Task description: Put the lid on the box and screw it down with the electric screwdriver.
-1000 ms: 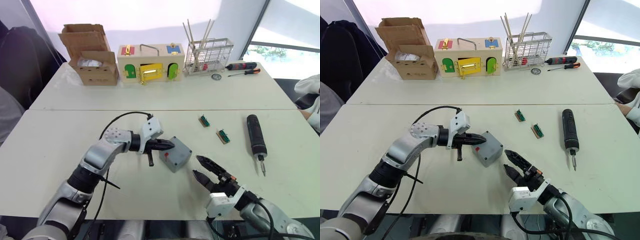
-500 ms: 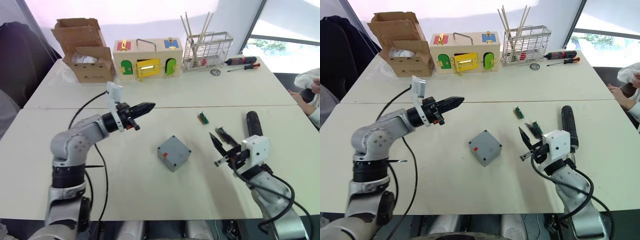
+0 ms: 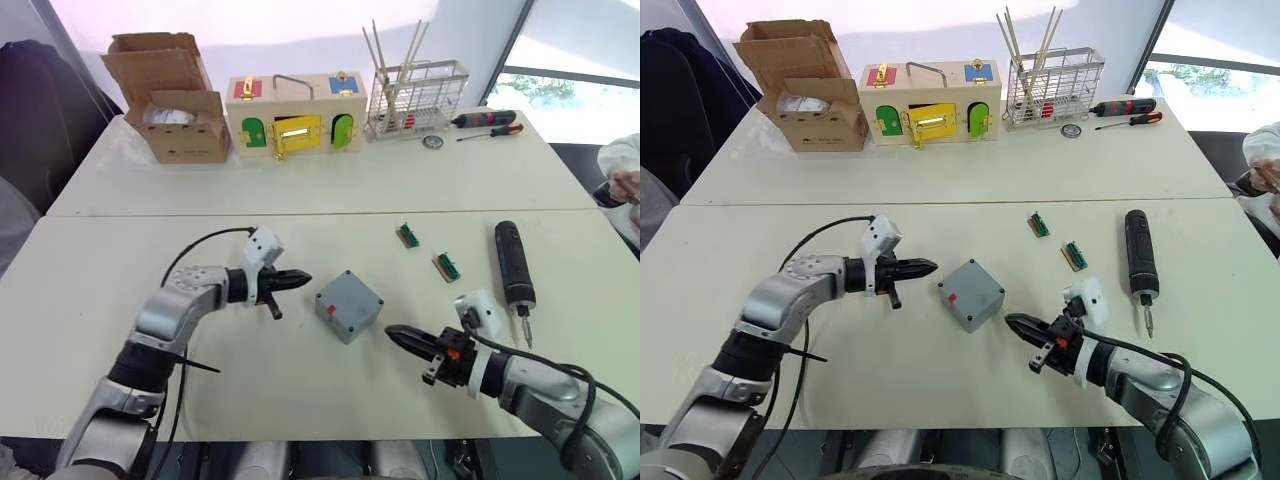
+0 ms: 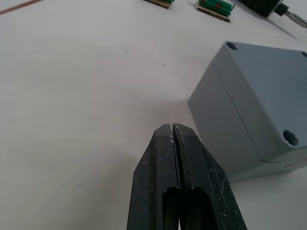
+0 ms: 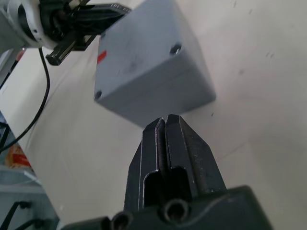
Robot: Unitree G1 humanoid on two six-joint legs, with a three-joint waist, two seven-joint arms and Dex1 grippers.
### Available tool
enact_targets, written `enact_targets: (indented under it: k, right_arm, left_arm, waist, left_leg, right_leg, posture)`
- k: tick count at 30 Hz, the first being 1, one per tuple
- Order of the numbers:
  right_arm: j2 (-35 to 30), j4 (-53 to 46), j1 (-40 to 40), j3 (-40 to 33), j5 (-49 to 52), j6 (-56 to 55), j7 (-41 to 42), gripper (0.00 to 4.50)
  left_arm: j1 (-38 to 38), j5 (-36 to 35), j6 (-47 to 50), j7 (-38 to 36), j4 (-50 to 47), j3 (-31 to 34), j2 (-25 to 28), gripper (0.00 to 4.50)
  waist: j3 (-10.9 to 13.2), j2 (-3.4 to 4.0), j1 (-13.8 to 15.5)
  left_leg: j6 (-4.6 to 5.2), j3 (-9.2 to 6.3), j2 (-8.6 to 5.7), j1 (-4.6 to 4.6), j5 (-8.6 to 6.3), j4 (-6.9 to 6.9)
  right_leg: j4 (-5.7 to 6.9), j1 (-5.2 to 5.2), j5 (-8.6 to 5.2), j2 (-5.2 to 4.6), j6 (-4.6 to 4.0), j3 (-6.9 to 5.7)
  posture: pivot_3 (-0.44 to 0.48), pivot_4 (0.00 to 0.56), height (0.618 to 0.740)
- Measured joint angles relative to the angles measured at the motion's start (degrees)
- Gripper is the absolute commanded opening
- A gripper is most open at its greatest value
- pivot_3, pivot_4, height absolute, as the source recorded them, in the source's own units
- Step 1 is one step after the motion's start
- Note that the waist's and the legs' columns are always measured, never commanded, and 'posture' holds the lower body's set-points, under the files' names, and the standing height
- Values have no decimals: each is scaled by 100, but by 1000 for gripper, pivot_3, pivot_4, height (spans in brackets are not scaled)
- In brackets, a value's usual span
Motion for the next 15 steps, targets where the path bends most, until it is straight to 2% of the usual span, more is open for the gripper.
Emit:
enact_targets:
  k: [4, 8, 15]
  right_arm:
    - [82, 12, -227, 284, -89, 82, -123, 52]
    - [384, 454, -670, 653, -604, -223, -275, 52]
    - [823, 1134, -1261, 762, -1305, -715, -530, 52]
  left_arm:
    - [78, 164, -12, -11, 0, -124, -4, 0]
    - [103, 286, -9, -6, -27, -212, -37, 0]
    - [224, 354, 44, 47, -169, -188, -67, 0]
  waist:
    - [5, -4, 4]
    - [13, -7, 3]
    - [18, -9, -7]
  left_leg:
    - [0, 0, -1, -2, 0, 0]
    - [-1, 1, -2, -3, 0, 0]
    - [-4, 1, -1, -16, 2, 0]
  right_leg:
    - [0, -2, 0, 0, 0, -1]
    - [0, -4, 1, 0, 1, -1]
    - [14, -27, 1, 2, 2, 0]
  posture:
    - [0, 150, 730]
    - [0, 150, 730]
    - [0, 150, 730]
